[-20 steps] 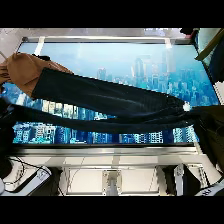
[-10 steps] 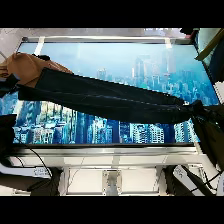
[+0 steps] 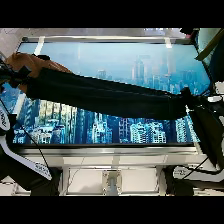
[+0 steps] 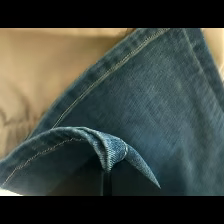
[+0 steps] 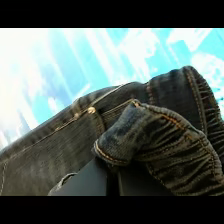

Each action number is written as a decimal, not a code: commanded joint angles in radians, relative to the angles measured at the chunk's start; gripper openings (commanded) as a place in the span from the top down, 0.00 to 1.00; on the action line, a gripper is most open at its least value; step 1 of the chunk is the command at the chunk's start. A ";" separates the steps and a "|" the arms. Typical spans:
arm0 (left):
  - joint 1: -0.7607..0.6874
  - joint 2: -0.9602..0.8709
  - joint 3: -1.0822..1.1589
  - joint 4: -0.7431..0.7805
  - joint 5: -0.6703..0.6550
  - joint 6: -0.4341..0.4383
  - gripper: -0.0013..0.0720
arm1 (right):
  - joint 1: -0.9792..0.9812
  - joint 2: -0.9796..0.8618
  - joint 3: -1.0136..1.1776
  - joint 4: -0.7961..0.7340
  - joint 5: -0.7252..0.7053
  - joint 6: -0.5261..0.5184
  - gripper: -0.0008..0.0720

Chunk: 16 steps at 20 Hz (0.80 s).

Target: Fold the clothes and pants, and hang the long-sleeved shirts on hangers.

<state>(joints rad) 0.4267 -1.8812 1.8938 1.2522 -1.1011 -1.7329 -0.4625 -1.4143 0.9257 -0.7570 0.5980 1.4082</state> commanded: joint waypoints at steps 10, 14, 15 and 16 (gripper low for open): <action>0.005 0.048 0.091 -0.186 0.119 0.092 0.26 | -0.017 0.004 0.114 -0.115 0.016 0.113 0.45; 0.035 0.170 0.071 -0.111 -0.124 0.216 0.44 | -0.099 0.228 0.068 -0.357 0.197 0.053 0.44; 0.035 0.203 0.035 -0.049 -0.181 0.215 0.50 | -0.125 0.300 0.010 -0.369 0.226 0.027 0.44; 0.032 0.249 -0.038 0.005 -0.215 0.215 0.50 | -0.149 0.371 -0.068 -0.361 0.237 -0.005 0.44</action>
<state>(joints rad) 0.4534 -1.7214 1.9366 1.1435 -1.1564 -1.5669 -0.5560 -1.1995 0.9569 -1.0206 0.7300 1.4727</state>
